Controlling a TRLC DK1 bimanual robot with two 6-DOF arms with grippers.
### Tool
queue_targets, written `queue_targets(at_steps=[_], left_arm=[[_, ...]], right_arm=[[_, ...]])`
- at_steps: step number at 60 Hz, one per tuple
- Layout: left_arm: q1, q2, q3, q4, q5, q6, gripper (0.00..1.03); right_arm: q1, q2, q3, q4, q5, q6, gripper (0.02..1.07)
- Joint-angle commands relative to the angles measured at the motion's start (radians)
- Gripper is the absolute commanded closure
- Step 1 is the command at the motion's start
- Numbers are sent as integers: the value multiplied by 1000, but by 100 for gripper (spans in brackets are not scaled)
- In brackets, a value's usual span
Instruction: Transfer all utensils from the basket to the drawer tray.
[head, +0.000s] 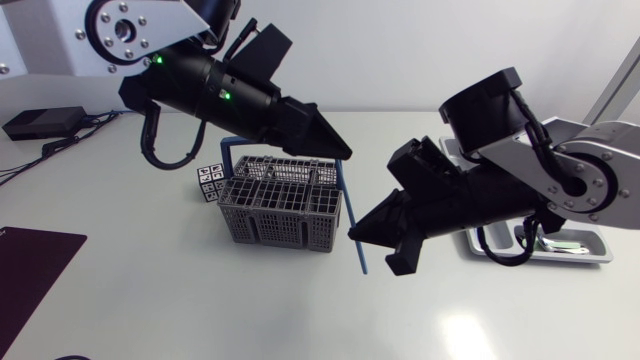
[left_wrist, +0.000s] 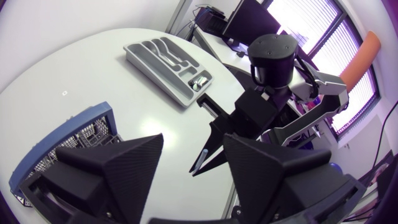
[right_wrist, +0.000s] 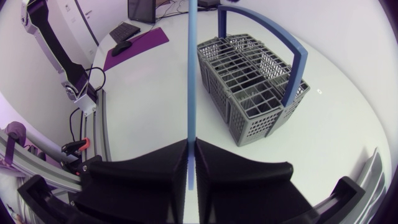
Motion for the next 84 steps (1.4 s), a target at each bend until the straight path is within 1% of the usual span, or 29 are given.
queue_targets(at_steps=[1,12,17,22,25,28,32,37,43,47,56,65,73,84], left_arm=[[35,-26,48,-4,16,-28,5],[119,-72,47,-6,15,-27,5],[153,-87,31,-8,15,-18,5],[203,-101,15,-18,15,-5,5],[219,-114,-7,-18,10,10,5],[246,-121,-25,-20,-7,21,5],[259,-135,-48,-20,-39,41,5],[279,-147,-79,-18,-112,70,5],[311,-158,-107,-18,-142,96,5],[337,-160,-125,-18,-159,114,5],[397,-158,-168,-14,-165,148,5],[433,-157,-209,-6,-208,188,5],[476,-153,-240,-4,-217,222,5],[527,-133,-286,5,-237,263,5]], right_arm=[[-30,-17,-11,-24,-7,-11,101],[-166,-76,-40,-76,-22,-67,101],[-252,-92,-43,-101,-28,-100,101],[-343,-95,-40,-112,-28,-122,101],[-409,-92,-35,-122,-30,-145,101],[-467,-86,-28,-127,-30,-159,101],[-545,-66,-16,-130,-28,-179,101],[-640,-26,9,-132,-19,-202,101],[-726,42,40,-115,15,-215,101],[-775,111,73,-115,18,-214,101],[-821,246,138,-90,56,-191,101],[-837,352,187,-52,109,-143,101],[-850,430,221,-33,139,-105,100],[-853,490,227,-3,179,-74,78]])
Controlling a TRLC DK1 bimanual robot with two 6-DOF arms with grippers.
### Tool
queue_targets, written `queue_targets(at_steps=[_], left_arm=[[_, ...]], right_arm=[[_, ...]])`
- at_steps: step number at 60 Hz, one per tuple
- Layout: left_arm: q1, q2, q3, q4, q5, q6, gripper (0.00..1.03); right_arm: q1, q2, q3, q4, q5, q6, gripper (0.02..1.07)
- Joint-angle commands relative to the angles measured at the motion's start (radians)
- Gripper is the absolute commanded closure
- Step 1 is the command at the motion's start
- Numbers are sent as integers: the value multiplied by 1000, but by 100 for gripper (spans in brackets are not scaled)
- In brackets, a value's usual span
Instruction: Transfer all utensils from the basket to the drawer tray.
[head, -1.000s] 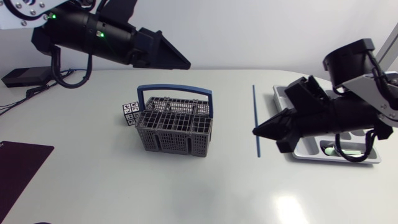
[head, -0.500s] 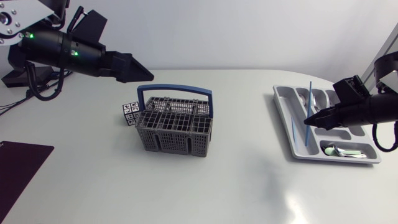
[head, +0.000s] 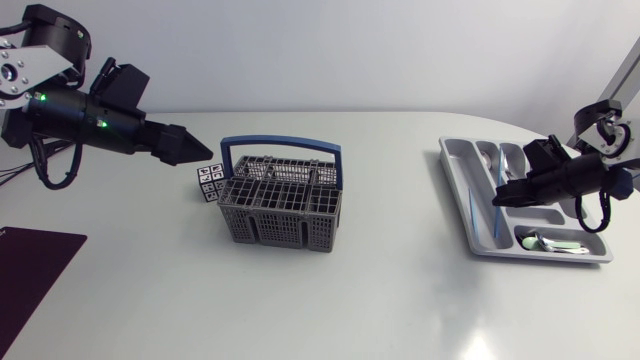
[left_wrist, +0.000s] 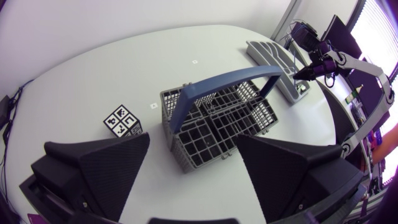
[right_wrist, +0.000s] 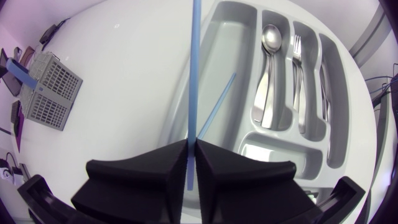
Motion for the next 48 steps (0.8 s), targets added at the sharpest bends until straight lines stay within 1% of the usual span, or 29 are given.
queue_targets(at_steps=[1,8,17,21,27,34,41,48], left_arm=[[27,8,-42,5,-7,46,5],[50,10,-73,17,-10,63,5],[56,18,-111,43,-33,84,5],[56,33,-130,57,-37,95,6],[53,71,-141,62,-47,107,6],[33,117,-159,88,-77,114,6],[-6,146,-185,140,-143,112,6],[-39,169,-210,211,-243,106,6]], right_arm=[[-5,33,16,15,14,34,76],[-4,33,11,24,37,40,61],[10,-21,-6,23,44,49,41],[36,-71,-26,21,44,51,35],[115,-156,-66,12,43,51,35],[259,-239,-113,10,41,63,35],[391,-255,-126,12,44,85,35],[498,-237,-124,38,70,123,35]])
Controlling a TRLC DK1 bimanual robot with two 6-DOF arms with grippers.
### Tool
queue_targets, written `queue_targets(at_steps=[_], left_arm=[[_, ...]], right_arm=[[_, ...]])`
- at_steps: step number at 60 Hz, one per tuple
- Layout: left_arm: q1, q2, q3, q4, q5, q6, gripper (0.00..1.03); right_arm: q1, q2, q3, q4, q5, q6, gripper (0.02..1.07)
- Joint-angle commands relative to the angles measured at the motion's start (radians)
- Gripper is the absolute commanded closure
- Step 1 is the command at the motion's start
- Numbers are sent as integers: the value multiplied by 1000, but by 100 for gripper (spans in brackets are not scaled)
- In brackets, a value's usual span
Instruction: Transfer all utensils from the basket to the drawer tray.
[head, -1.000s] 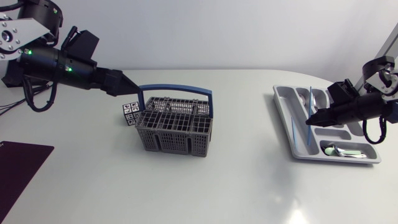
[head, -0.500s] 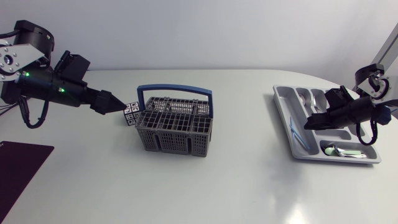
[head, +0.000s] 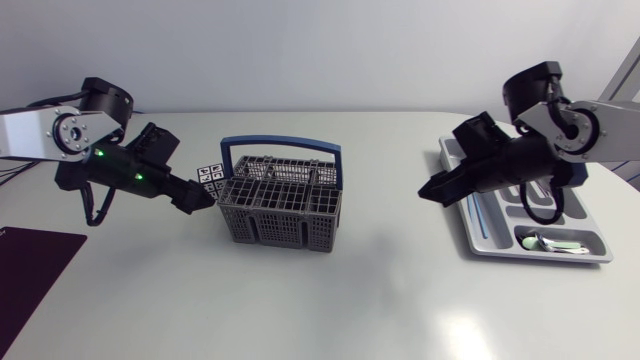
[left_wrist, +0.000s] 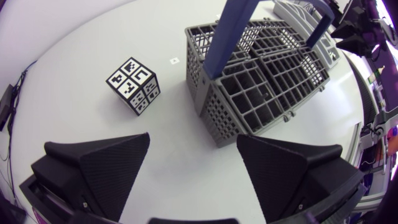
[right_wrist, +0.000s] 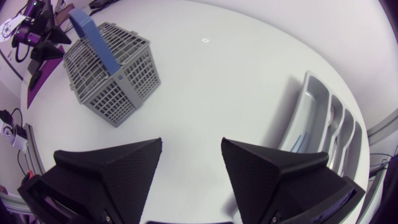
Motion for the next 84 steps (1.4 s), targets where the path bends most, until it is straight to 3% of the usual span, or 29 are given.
queue_targets(at_steps=[1,26,44,84], left_arm=[[-26,37,-38,39,-53,11,6],[-69,85,-36,92,-89,11,6],[-125,75,-47,94,-89,2,6],[-136,56,-56,102,-89,-9,6]], right_arm=[[63,19,-28,17,15,53,35],[292,177,56,68,101,119,34],[300,223,89,75,102,118,34],[312,266,130,104,142,115,34]])
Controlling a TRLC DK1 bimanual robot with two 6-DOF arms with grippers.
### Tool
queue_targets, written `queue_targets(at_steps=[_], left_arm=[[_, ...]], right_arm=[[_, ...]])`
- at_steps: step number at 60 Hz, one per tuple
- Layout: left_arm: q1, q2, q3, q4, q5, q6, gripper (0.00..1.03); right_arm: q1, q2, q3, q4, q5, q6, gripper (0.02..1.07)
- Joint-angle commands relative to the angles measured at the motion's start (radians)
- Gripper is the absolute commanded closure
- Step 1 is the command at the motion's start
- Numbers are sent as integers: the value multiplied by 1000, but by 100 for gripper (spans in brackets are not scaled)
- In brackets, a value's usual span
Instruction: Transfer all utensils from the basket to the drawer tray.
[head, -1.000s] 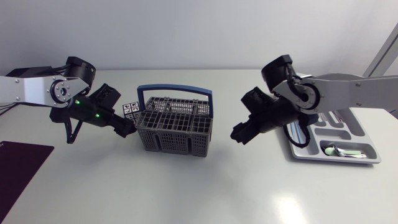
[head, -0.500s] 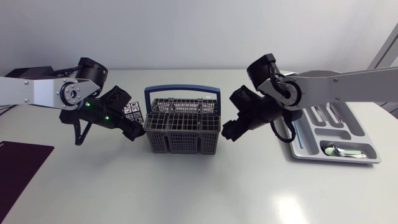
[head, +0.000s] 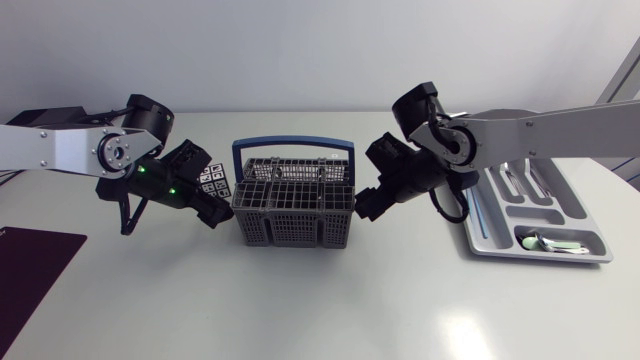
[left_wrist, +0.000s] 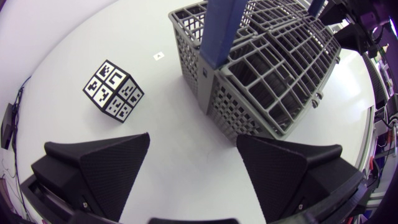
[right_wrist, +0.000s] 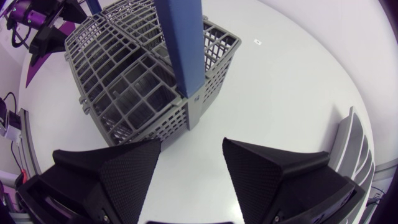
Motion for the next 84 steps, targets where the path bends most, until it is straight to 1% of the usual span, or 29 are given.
queue_targets(at_steps=[1,6,8,11,16,27,35,44,49,60,66,75,80,84], left_arm=[[-14,-15,-24,4,6,-8,6],[-9,-24,-34,4,6,-8,5],[-3,-32,-38,4,6,-7,5],[9,-49,-49,4,6,-5,5],[43,-92,-72,4,6,-1,5],[71,-225,-136,10,6,4,5],[81,-353,-188,38,7,-5,5],[91,-445,-228,29,4,-18,4],[111,-492,-238,-2,4,-18,4],[144,-569,-256,-14,6,-13,5],[160,-607,-271,-11,6,-18,4],[201,-658,-290,-3,6,-27,4],[216,-685,-302,15,6,-27,4],[216,-716,-330,53,6,-27,4]], right_arm=[[10,20,12,15,11,18,34],[5,5,-6,15,20,15,34],[2,-9,-18,15,25,15,31],[-4,-31,-42,21,37,7,31],[-24,-77,-81,32,53,0,22],[-62,-172,-152,46,60,-25,7],[-76,-258,-204,60,74,-37,7],[-77,-333,-253,69,95,-80,6],[-80,-379,-282,76,160,-72,7],[-130,-483,-307,78,163,-3,7],[-151,-532,-322,78,163,-2,7],[-186,-629,-396,126,174,-6,7],[-206,-687,-431,141,175,-14,7],[-220,-726,-454,142,181,-25,7]])
